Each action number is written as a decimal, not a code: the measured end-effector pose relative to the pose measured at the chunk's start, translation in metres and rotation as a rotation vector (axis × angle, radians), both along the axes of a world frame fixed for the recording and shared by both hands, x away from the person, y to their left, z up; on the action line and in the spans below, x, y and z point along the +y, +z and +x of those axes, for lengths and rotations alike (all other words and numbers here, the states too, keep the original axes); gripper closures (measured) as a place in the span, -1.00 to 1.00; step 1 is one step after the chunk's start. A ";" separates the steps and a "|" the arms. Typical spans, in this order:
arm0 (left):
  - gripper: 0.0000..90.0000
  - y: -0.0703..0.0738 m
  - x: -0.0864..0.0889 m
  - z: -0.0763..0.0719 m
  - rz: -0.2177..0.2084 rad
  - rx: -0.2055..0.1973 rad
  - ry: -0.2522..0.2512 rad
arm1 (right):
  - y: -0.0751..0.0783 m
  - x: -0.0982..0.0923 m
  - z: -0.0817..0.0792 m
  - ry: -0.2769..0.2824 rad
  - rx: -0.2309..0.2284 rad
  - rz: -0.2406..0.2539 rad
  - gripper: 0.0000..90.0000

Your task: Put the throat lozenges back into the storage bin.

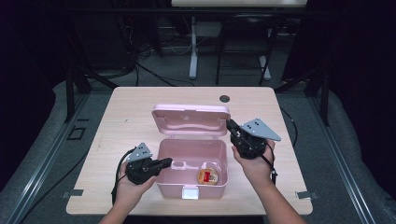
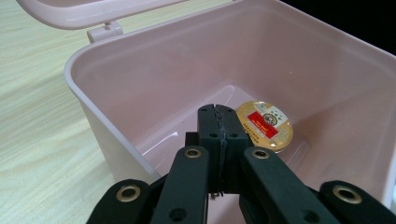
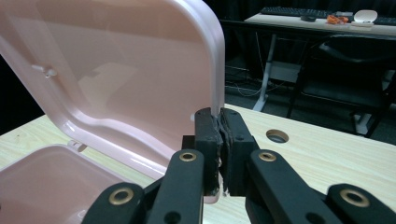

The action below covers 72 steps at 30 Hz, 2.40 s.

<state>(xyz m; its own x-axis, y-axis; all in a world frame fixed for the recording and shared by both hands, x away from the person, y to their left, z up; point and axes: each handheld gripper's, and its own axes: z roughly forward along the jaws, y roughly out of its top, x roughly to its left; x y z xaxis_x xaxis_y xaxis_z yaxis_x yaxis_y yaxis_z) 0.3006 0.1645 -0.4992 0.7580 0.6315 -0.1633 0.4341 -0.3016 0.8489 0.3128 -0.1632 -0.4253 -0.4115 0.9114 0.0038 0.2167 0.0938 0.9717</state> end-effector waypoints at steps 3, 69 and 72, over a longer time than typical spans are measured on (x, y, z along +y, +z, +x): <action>1.00 0.001 0.002 0.000 -0.003 0.004 0.002 | -0.001 -0.002 -0.002 0.006 0.006 0.015 0.90; 1.00 0.038 0.035 -0.007 -0.059 -0.027 0.029 | -0.030 -0.017 -0.054 0.122 0.152 0.124 0.83; 1.00 0.040 0.033 -0.008 -0.064 -0.035 0.025 | -0.031 -0.018 -0.055 0.125 0.150 0.124 0.83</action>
